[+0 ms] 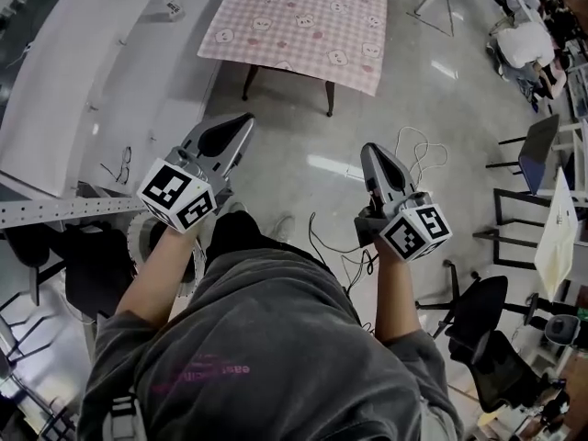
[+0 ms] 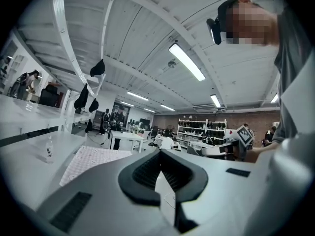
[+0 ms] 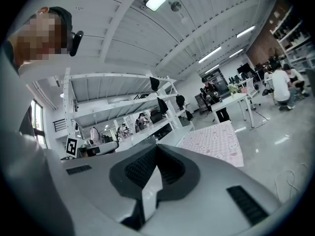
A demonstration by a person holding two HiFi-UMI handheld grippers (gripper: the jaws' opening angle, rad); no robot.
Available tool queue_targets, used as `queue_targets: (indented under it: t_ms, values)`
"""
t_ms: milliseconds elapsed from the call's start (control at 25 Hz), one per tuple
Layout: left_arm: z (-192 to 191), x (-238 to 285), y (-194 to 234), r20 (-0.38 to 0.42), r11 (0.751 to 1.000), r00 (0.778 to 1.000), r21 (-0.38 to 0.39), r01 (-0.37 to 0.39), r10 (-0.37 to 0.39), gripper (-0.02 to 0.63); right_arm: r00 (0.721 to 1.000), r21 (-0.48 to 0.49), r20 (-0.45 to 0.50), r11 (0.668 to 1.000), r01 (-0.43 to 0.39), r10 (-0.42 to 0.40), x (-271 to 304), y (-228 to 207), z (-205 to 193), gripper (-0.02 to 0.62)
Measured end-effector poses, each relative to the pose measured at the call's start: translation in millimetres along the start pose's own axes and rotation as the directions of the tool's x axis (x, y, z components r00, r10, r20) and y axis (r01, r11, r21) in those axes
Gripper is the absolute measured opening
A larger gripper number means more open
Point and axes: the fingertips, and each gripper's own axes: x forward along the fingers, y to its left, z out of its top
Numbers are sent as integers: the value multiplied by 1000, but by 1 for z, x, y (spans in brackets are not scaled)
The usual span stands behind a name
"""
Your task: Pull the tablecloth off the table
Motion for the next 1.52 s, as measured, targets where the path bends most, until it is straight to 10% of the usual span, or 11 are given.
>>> queue_targets:
  t_ms: [720, 1520]
  values:
    - [-1, 33, 48, -10, 999, 999, -15, -51, 51, 0, 999, 45, -32, 999, -15, 16, 49, -42, -5, -5]
    - [28, 130, 226, -28, 996, 998, -80, 46, -48, 0, 993, 68, -78, 993, 96, -90, 229, -86, 25, -4]
